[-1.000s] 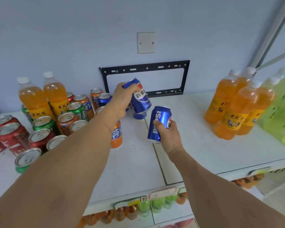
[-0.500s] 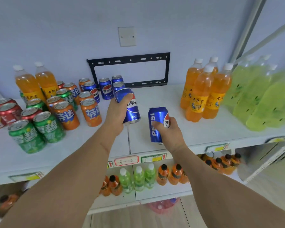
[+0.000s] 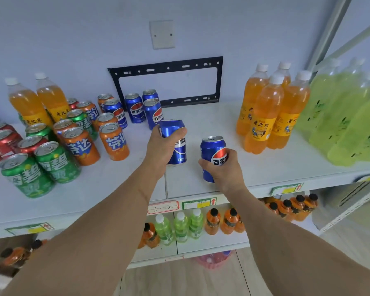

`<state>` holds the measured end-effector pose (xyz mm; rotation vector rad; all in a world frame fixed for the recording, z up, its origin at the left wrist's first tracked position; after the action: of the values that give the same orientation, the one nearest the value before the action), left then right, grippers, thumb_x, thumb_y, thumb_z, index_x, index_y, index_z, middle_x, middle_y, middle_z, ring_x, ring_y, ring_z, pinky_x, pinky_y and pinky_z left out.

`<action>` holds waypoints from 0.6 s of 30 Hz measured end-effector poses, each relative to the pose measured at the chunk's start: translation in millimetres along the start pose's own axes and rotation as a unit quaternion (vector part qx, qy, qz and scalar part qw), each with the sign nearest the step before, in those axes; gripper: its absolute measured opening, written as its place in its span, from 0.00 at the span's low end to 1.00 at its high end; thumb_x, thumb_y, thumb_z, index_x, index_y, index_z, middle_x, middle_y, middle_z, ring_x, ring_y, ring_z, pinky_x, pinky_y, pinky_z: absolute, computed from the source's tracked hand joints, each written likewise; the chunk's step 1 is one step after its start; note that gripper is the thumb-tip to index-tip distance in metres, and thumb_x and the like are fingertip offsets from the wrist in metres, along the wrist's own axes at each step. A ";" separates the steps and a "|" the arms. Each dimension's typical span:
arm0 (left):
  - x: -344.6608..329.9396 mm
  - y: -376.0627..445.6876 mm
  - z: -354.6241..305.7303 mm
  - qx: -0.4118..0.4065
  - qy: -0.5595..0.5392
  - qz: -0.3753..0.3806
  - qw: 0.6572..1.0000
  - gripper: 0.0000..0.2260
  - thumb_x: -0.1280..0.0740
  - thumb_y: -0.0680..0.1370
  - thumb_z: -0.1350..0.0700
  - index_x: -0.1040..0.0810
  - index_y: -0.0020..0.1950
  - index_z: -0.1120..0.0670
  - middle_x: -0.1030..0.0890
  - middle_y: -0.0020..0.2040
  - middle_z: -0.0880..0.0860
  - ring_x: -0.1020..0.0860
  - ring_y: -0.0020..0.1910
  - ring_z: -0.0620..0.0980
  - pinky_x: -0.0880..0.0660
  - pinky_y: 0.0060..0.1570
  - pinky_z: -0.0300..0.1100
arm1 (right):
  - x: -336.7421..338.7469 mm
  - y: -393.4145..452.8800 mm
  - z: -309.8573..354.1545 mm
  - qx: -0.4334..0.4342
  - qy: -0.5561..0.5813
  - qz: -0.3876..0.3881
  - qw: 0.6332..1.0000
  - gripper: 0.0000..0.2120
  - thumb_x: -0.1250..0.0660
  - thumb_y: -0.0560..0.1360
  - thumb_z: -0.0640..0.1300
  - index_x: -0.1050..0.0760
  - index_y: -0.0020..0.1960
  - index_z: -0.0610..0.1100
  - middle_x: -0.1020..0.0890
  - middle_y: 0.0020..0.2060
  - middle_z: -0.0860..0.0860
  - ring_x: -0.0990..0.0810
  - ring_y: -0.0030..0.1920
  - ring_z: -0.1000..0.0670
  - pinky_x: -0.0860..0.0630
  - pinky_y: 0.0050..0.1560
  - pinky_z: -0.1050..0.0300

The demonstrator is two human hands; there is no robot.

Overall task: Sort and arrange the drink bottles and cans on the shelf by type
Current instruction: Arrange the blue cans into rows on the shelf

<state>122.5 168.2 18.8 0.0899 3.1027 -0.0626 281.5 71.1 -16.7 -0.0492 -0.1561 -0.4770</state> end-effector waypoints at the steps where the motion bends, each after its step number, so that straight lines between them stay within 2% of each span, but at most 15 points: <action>1: 1.1 1.0 7.0 0.004 -0.003 -0.002 1.000 0.22 0.23 0.70 0.50 0.26 0.60 0.47 0.17 0.53 0.49 0.17 0.51 0.50 0.19 0.51 0.49 | -1.4 1.3 -3.1 0.001 0.000 -0.001 1.000 0.30 0.21 0.66 0.49 0.35 0.61 0.50 0.21 0.51 0.52 0.21 0.47 0.55 0.23 0.48 0.60; 3: 3.5 1.8 16.9 0.011 -0.004 -0.005 1.000 0.23 0.22 0.68 0.49 0.25 0.60 0.47 0.17 0.54 0.50 0.17 0.52 0.51 0.20 0.53 0.52 | -3.8 5.3 -7.3 0.004 0.002 0.001 1.000 0.31 0.21 0.67 0.49 0.35 0.63 0.51 0.21 0.52 0.52 0.21 0.49 0.55 0.23 0.50 0.59; 6: 7.0 1.7 25.6 0.017 0.002 -0.005 1.000 0.30 0.22 0.63 0.44 0.26 0.63 0.47 0.18 0.56 0.50 0.17 0.52 0.52 0.19 0.54 0.53 | -6.4 12.0 -8.4 0.018 -0.009 0.001 1.000 0.33 0.22 0.68 0.50 0.35 0.67 0.50 0.22 0.54 0.53 0.21 0.52 0.52 0.24 0.52 0.59; 14: 10.0 2.1 22.2 -0.003 -0.010 0.009 1.000 0.23 0.23 0.70 0.50 0.26 0.63 0.48 0.17 0.55 0.49 0.17 0.52 0.50 0.20 0.52 0.48 | -4.9 19.5 -10.0 0.018 -0.056 -0.006 0.998 0.37 0.22 0.68 0.48 0.37 0.71 0.49 0.25 0.57 0.55 0.25 0.55 0.52 0.28 0.53 0.61; 18: 10.9 -9.8 27.1 0.002 -0.021 0.040 0.999 0.22 0.22 0.70 0.53 0.24 0.62 0.49 0.17 0.55 0.48 0.17 0.53 0.49 0.20 0.49 0.44 | -2.3 14.6 -12.1 -0.016 -0.134 0.004 0.991 0.41 0.20 0.64 0.55 0.35 0.70 0.48 0.24 0.59 0.54 0.24 0.56 0.51 0.26 0.56 0.56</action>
<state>112.1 157.9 -8.3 0.2114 3.0529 -0.0684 288.0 84.1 -29.2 -0.1455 -0.4118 -0.4639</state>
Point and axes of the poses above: each hand's wrist, its own y-axis towards the middle knuckle, its own x-axis out of the back of the hand, z = x × y, the point moved 2 cm from there along y, towards the middle knuckle
